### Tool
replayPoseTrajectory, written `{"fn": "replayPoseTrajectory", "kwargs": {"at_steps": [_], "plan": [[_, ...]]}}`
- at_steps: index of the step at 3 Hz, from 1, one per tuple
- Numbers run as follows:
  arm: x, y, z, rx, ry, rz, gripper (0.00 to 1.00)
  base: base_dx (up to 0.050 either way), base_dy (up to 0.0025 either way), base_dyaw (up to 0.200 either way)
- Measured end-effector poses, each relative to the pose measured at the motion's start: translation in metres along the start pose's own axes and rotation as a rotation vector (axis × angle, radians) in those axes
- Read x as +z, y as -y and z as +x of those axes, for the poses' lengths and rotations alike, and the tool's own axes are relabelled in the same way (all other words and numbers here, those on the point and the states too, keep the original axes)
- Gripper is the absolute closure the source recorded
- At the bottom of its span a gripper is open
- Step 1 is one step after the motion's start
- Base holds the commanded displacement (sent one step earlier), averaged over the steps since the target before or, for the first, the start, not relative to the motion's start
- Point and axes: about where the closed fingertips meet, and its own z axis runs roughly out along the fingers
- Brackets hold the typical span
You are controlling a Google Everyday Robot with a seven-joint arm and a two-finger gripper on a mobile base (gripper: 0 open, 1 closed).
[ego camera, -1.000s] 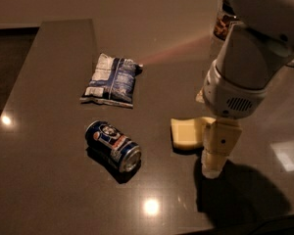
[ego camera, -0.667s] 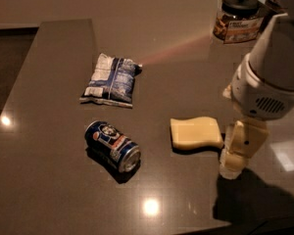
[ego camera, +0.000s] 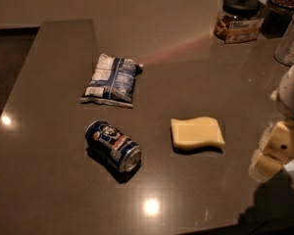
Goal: Place pepsi can upright
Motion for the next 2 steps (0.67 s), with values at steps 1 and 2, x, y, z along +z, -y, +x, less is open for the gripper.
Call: {"fn": "replayPoseTrajectory", "kwargs": {"at_steps": [1,2], "plan": [[-0.014,0.003,0.024,0.108,-0.017,0.048,0.00,0.000,0.00000,0.000],[-0.030,0.003,0.047,0.209,-0.028,0.106,0.00,0.000,0.00000,0.000]]}}
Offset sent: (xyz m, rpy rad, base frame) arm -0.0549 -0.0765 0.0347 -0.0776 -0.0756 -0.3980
